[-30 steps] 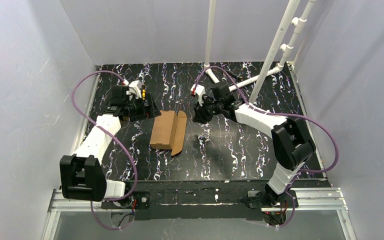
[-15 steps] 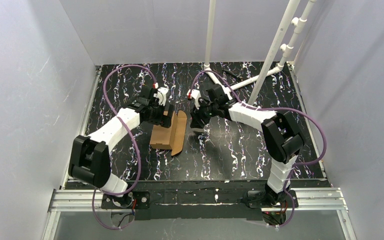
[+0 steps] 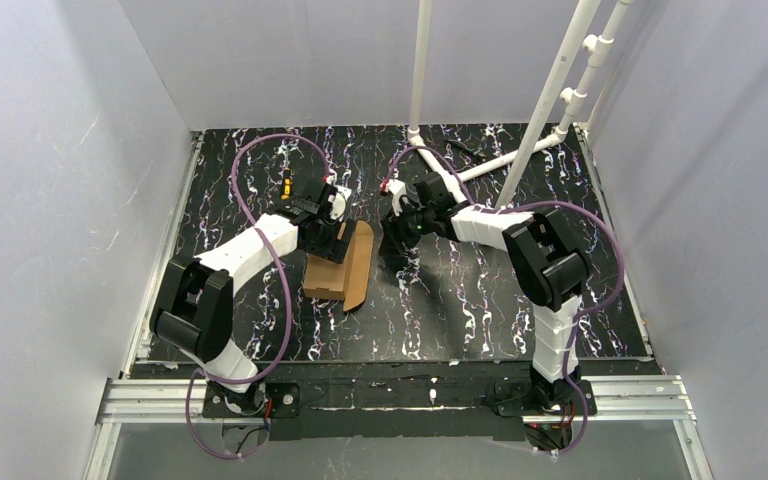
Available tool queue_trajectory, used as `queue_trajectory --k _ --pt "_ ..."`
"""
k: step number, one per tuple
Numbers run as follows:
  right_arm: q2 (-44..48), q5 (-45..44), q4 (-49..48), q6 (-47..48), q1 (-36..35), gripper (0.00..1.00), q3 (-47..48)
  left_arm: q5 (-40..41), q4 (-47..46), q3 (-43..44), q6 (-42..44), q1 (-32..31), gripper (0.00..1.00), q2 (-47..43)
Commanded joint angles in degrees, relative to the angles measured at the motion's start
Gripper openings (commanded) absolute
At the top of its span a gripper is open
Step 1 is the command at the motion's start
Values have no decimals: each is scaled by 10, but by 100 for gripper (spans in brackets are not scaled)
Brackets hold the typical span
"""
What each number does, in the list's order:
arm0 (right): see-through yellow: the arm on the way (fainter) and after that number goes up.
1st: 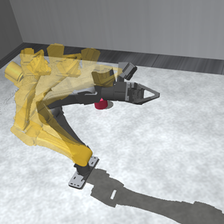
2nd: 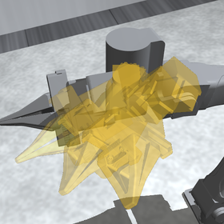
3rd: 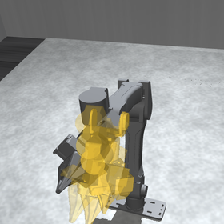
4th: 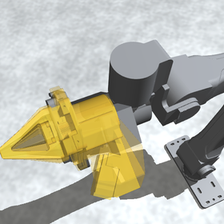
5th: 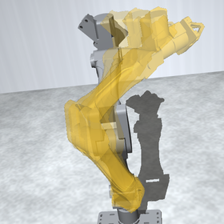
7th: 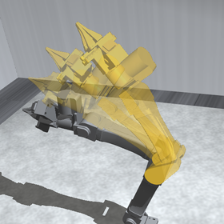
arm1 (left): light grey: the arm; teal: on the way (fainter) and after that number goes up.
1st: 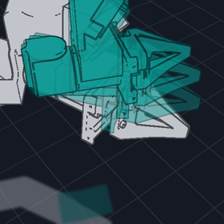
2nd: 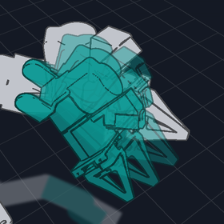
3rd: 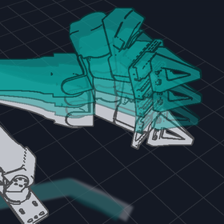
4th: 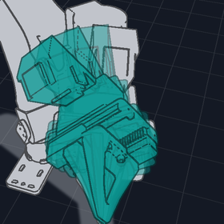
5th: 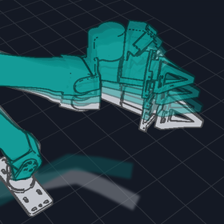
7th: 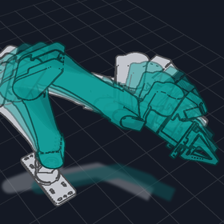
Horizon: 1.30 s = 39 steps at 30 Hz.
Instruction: Fold the paper box
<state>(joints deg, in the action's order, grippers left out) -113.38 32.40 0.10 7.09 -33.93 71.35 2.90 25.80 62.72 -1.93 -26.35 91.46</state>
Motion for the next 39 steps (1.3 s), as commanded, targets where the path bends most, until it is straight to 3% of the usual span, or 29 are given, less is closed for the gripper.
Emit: queue_trajectory --k 1,7,19,27,32,39 --pt "-34 15 -129 -100 11 59 14 8 26 -16 -1 -8 72 -5" --pt "-95 37 -195 -159 16 61 53 7 29 -17 3 -8 73 -16" --pt "-152 73 -247 -158 16 53 77 -26 26 -19 -4 2 73 -23" --pt "-150 118 -278 -141 17 36 62 -71 25 -17 -2 19 73 -22" --pt "-132 127 -292 -118 17 19 43 -91 31 -13 11 23 73 -24" --pt "-92 128 -276 -78 15 13 7 -113 40 -11 17 24 74 -25"
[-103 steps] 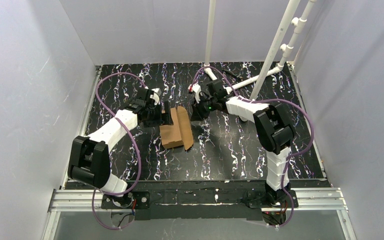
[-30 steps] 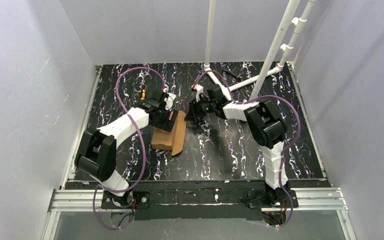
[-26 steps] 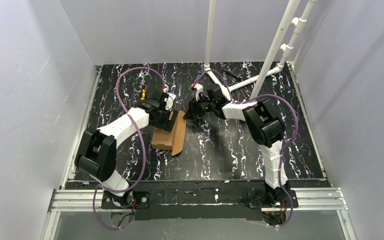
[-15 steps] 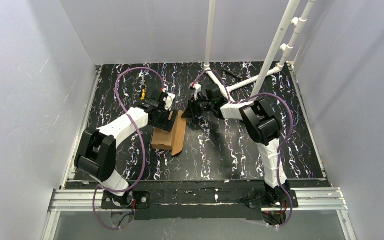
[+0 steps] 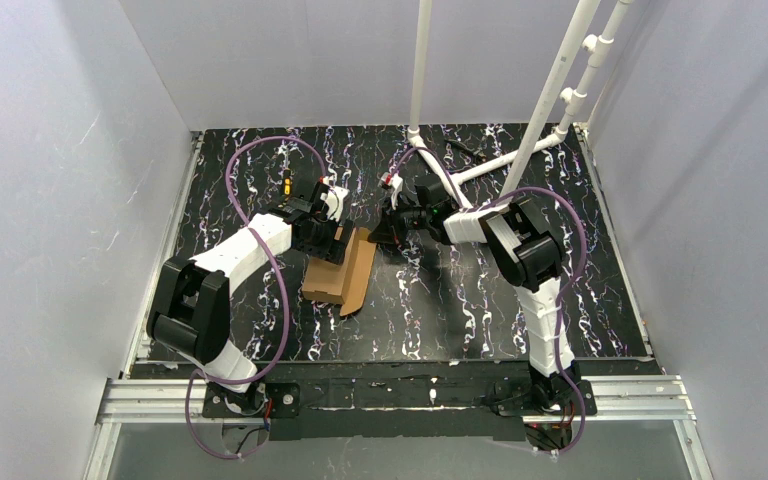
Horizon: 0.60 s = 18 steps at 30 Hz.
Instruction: Fold the paper box
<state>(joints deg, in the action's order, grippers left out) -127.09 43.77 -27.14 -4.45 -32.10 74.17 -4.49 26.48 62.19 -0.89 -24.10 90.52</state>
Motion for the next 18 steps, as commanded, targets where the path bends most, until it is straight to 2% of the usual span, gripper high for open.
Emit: queue_trajectory --k 1,8,18 --pt "53 11 -3 41 -4 12 -29 -42 35 -5 6 1 74 -15" --pt "97 -24 31 85 -32 11 -68 -60 41 -5 6 1 73 -10" --pt "120 -84 37 81 -46 10 -96 -57 46 -14 0 1 73 -10"
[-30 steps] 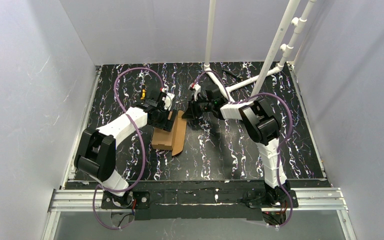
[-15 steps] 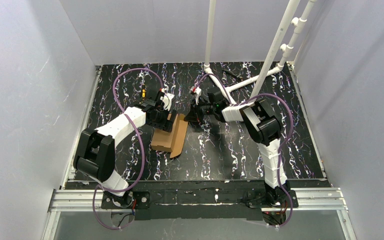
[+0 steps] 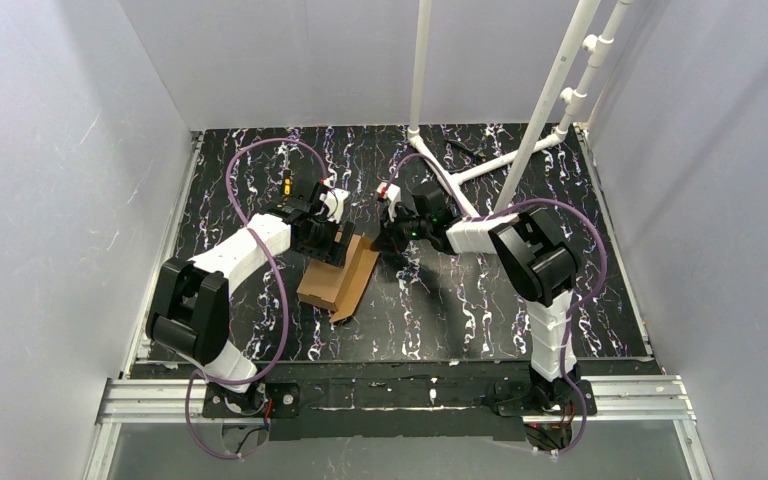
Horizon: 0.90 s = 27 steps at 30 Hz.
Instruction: Fold the paper box
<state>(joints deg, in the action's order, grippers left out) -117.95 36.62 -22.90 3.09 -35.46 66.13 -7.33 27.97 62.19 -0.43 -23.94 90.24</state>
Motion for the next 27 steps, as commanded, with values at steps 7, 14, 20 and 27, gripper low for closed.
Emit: queue_trajectory --k 7,14,20,27 --pt "41 -15 -17 12 -13 10 -48 -26 36 -15 -11 0 73 3" --pt "46 -8 -51 14 -18 9 -71 -31 38 -14 -9 -1 73 6" --pt "48 -14 -40 34 -32 2 -65 -41 39 -11 -3 -1 73 4" --pt "54 -28 28 68 -42 1 -33 -53 39 -9 2 0 73 10"
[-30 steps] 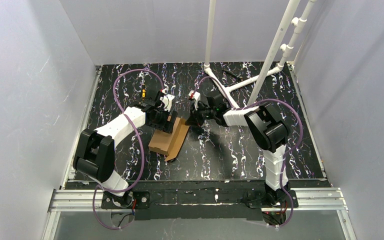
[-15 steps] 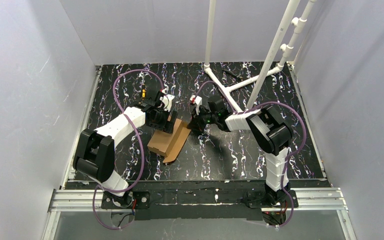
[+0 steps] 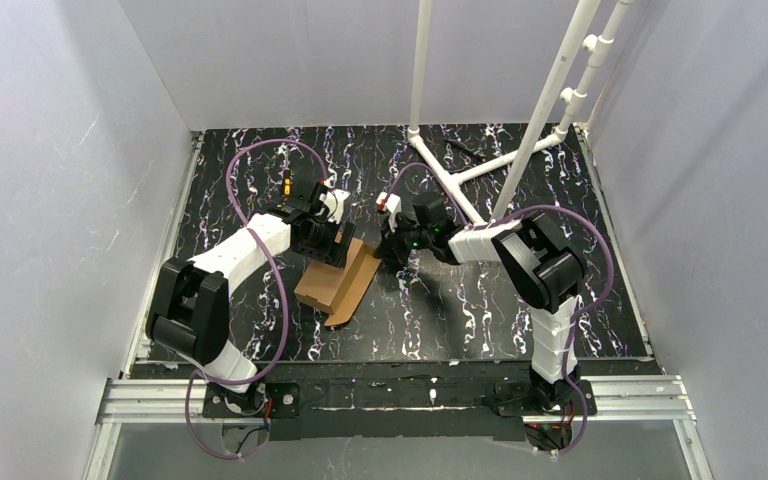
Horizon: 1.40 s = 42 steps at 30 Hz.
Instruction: Fold the paper box
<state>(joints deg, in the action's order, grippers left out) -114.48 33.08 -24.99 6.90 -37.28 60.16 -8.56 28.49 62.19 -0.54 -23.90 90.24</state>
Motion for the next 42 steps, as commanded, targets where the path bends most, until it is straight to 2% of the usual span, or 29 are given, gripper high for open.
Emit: queue_trajectory --k 1,8,19,27,42 --pt "19 5 60 34 -26 1 33 -42 34 -8 3 -1 73 11" --pt "18 0 107 57 -32 1 57 -46 35 -7 3 -1 73 15" --pt "11 8 100 62 -43 1 32 -20 47 -2 3 -1 73 25" --pt "18 -7 -10 0 -40 1 -39 -19 50 -2 2 0 73 26" --pt "25 -7 -43 0 -44 1 -61 -23 51 -1 3 -1 73 27"
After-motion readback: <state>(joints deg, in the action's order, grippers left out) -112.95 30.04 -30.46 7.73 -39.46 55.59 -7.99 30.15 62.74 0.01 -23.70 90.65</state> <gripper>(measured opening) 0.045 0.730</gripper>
